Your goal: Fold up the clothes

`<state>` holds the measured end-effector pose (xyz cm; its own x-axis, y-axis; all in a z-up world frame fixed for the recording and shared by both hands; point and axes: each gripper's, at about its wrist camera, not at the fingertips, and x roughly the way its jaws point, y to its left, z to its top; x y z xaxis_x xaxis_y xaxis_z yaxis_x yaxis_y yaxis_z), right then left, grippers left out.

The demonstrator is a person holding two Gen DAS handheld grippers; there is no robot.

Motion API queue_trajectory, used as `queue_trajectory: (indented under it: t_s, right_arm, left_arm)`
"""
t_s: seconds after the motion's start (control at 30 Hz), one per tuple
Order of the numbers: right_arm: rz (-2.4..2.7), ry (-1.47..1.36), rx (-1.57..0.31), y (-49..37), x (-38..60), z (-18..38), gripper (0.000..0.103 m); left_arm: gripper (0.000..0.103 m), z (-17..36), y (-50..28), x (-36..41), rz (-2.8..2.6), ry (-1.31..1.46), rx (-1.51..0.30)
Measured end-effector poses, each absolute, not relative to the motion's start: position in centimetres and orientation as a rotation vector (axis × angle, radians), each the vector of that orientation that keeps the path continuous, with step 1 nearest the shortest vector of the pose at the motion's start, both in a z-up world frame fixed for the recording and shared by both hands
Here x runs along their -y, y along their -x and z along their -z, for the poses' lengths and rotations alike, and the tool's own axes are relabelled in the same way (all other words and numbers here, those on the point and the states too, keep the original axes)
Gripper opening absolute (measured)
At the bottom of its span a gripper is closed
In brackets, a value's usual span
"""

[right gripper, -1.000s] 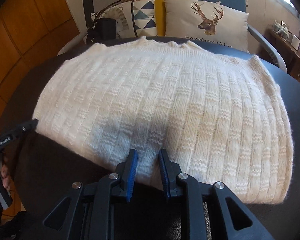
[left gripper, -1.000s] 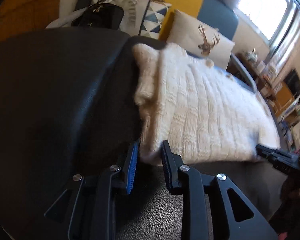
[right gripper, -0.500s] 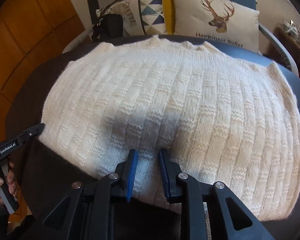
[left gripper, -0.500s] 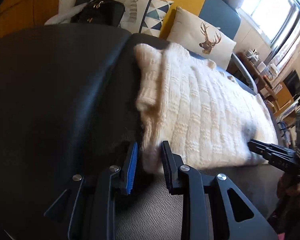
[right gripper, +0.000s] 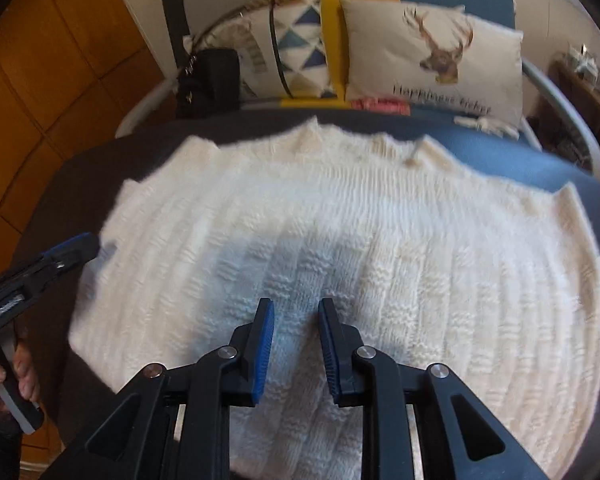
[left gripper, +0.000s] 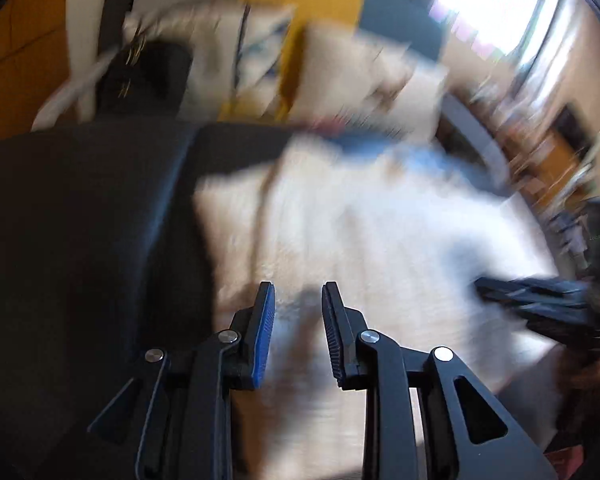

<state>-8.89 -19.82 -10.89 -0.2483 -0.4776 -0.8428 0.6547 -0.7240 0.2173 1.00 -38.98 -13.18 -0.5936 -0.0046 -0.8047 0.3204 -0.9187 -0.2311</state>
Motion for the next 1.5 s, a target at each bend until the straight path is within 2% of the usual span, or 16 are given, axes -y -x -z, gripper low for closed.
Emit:
queue_trajectory:
  t_s: [0.13, 0.27, 0.33, 0.47, 0.6, 1.5]
  right_arm:
    - [1.997, -1.263, -0.203, 9.4, 19.4, 10.7, 0.023]
    - [2.071, -1.224, -0.188, 11.8, 18.7, 9.2, 0.023]
    - [2.103, -1.247, -0.169, 13.4, 18.3, 9.5, 0.023]
    - [2.117, -1.334, -0.157, 15.5, 17.9, 11.6, 0.023]
    - [2.113, -1.292, -0.131, 15.1, 17.3, 12.3, 0.023]
    - [2.102, -1.279, -0.160, 15.3, 17.0, 11.1, 0.023]
  left_arm:
    - [0.026, 11.8, -1.7, 39.9, 2.681, -1.209, -0.645]
    - [0.026, 10.3, 0.9, 40.1, 2.736, -1.161, -0.633]
    - [0.026, 10.4, 3.0, 39.9, 2.731, -1.186, -0.570]
    - [0.026, 11.9, 6.6, 38.9, 2.553, -1.332, -0.303]
    - [0.027, 12.7, 6.4, 37.2, 2.536, -1.311, -0.118]
    - [0.027, 12.1, 6.2, 36.7, 2.530, -1.282, -0.092]
